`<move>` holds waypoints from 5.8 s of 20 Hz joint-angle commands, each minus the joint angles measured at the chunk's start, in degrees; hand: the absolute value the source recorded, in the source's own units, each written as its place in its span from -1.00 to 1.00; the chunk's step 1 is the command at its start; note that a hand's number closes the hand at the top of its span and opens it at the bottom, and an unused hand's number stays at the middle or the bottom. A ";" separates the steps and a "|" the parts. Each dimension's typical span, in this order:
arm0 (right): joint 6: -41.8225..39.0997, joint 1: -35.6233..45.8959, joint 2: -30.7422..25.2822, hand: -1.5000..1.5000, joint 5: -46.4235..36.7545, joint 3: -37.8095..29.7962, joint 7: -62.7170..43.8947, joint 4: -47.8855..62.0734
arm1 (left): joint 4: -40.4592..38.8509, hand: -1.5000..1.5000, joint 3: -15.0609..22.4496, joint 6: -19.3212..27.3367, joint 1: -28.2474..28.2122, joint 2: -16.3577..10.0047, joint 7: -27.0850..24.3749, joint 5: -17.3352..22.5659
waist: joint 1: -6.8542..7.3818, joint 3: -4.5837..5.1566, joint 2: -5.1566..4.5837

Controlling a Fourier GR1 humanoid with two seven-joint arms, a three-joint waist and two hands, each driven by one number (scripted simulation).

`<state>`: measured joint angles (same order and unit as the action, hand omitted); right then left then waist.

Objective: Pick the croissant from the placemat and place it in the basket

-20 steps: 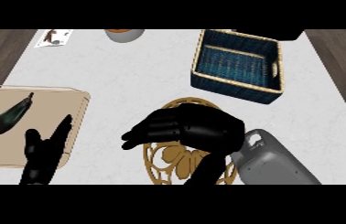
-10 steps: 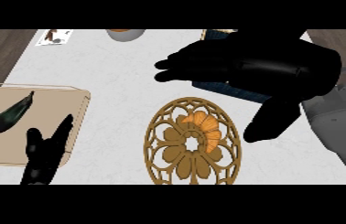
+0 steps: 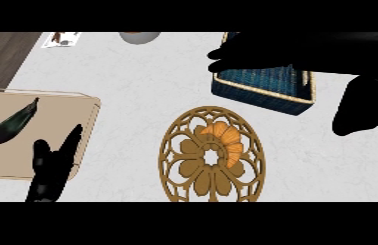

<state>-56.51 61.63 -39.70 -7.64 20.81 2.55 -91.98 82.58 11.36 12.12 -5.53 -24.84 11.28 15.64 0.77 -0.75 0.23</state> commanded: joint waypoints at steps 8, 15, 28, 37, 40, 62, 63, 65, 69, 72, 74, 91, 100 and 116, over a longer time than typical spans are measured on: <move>-1.13 -4.05 -0.08 -1.00 -4.27 3.21 6.41 0.78 | -2.90 0.00 0.32 -3.35 -1.06 2.83 0.90 1.15 | -0.35 0.75 -0.45; 4.80 -7.55 6.43 -1.00 -9.89 7.08 7.54 2.43 | -4.18 0.00 0.82 -2.47 1.54 4.68 1.76 -1.24 | -0.22 0.76 -0.62; 15.75 -16.72 9.28 -1.00 -26.09 15.73 14.65 6.63 | -3.35 0.00 -2.09 -4.82 -1.51 4.59 1.06 -0.85 | 0.12 0.75 -0.56; 22.52 -22.87 12.92 -1.00 -33.57 18.08 18.17 9.31 | -2.33 0.00 -2.02 -3.89 -1.78 5.79 2.31 -3.70 | -0.46 0.74 -0.36; 22.91 -19.69 12.23 -1.00 -34.31 14.96 22.48 14.41 | -1.70 0.00 -1.69 -5.17 -2.75 5.82 2.20 -3.98 | -0.13 0.75 -0.41; 28.63 -24.76 20.18 -1.00 -49.22 19.05 22.58 21.97 | -2.65 0.00 -5.46 -7.00 -0.01 7.15 4.54 -5.56 | -0.65 0.76 -0.32; 31.98 -23.81 21.23 -1.00 -50.08 18.68 24.81 27.03 | -2.49 0.00 -5.71 -7.39 0.81 7.30 5.01 -5.10 | -0.28 0.74 -0.47; 27.72 -20.96 22.65 -1.00 -48.76 16.14 23.94 26.51 | -3.38 0.00 -4.58 -7.14 -2.17 8.75 1.74 -6.65 | -0.26 0.77 -0.36; 32.22 -23.42 21.90 -1.00 -50.91 16.27 27.52 28.76 | -4.04 0.00 -5.24 -6.89 0.37 8.70 3.73 -7.52 | -0.52 0.75 -0.40; 33.85 -21.09 25.52 -1.00 -52.85 16.17 27.59 34.84 | -0.98 0.00 -5.33 -6.33 -0.77 8.76 6.05 -7.57 | 0.06 0.73 -0.48; 33.93 -26.05 24.29 -1.00 -53.64 16.75 26.30 29.46 | -2.20 0.00 -6.64 -8.20 -1.90 8.06 4.33 -6.82 | -0.63 0.75 -0.27; 36.40 -24.80 37.92 1.00 -58.60 4.25 -0.24 37.48 | -0.13 0.00 -8.64 -8.85 -3.70 8.27 4.44 -7.67 | -2.27 0.94 0.29; 44.16 -21.11 39.65 1.00 -53.12 -0.71 -38.40 32.56 | 0.71 0.00 -6.75 -9.62 -2.26 9.31 5.23 -8.25 | 1.61 0.88 0.02; 79.52 6.21 39.69 1.00 -47.51 0.33 -77.99 18.70 | -2.41 0.00 -5.62 -8.79 2.00 11.49 6.51 -10.13 | 1.95 0.97 -0.06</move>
<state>18.55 59.62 -0.24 -53.34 20.42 -61.06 -73.58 83.54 4.26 2.65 -4.83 -15.89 15.34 5.50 3.96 -0.48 0.55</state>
